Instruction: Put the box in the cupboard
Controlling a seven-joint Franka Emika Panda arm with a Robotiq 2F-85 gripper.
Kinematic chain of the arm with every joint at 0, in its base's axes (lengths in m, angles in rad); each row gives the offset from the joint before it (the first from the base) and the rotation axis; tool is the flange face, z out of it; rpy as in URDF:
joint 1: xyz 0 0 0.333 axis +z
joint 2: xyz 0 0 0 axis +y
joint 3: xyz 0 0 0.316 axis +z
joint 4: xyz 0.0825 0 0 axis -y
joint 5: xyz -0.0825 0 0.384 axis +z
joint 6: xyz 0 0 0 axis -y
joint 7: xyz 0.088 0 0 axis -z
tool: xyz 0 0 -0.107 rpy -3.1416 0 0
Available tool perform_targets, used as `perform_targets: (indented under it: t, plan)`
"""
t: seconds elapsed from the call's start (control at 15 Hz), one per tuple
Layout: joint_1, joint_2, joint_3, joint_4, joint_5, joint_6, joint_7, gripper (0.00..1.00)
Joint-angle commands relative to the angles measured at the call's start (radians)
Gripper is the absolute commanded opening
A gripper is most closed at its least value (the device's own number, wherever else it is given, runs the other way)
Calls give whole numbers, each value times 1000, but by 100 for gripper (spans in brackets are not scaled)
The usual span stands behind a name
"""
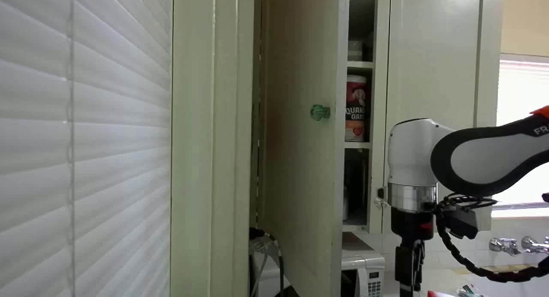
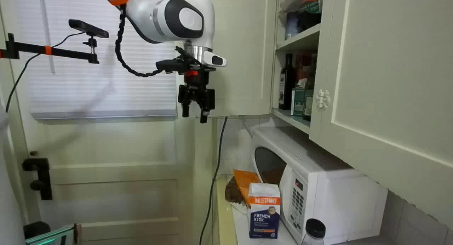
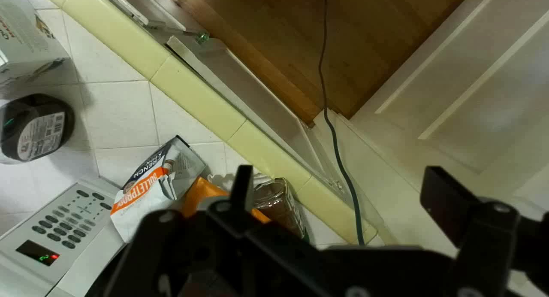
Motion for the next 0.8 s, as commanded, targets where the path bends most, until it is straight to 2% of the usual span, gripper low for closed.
perform_targets:
  t: [0.0,0.53,0.73]
  plan:
    - [3,0,-3,1,-1,-2,1,100]
    - [3,1,-3,1,-1,-2,1,100]
    - [-48,55,15,-9,-91,55,146,100]
